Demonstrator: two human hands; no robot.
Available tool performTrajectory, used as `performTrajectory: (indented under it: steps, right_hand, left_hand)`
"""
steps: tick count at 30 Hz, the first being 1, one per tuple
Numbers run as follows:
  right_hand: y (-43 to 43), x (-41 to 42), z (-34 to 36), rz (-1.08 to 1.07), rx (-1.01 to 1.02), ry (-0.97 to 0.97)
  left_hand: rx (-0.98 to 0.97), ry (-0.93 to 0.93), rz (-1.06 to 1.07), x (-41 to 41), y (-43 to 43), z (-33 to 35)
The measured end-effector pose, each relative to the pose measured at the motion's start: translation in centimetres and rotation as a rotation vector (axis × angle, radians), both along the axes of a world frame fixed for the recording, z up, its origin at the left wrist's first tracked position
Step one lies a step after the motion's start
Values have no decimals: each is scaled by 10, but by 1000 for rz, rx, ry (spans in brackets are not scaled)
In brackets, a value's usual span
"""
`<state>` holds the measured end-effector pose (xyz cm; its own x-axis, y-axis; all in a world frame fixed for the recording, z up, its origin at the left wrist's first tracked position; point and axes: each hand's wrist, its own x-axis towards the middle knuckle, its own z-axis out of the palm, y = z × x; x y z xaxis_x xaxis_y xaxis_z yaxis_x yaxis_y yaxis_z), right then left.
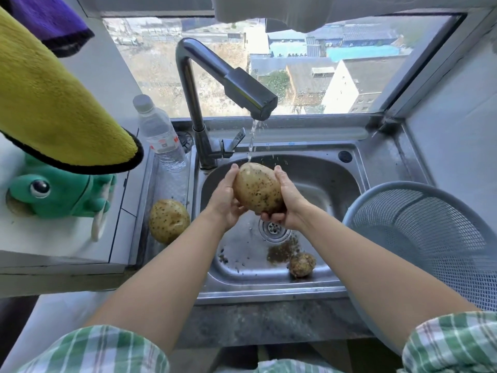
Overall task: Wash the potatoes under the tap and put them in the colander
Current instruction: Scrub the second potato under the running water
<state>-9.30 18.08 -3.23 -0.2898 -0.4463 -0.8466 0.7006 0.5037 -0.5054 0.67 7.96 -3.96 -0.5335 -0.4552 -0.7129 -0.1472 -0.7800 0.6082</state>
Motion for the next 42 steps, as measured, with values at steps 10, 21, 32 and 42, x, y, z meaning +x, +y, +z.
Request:
performTrajectory:
  steps: [10, 21, 32, 42]
  right_hand:
    - [-14, 4, 8, 290, 18, 354]
    - [-26, 20, -5, 101, -269, 784]
    - [-22, 26, 0, 197, -412, 778]
    - [-38, 33, 10, 122, -293, 852]
  left_hand:
    - [24, -208, 334, -15, 3, -2]
    - [327, -190, 165, 5, 5, 11]
    - [155, -254, 153, 7, 8, 15]
    - [278, -230, 163, 12, 9, 28]
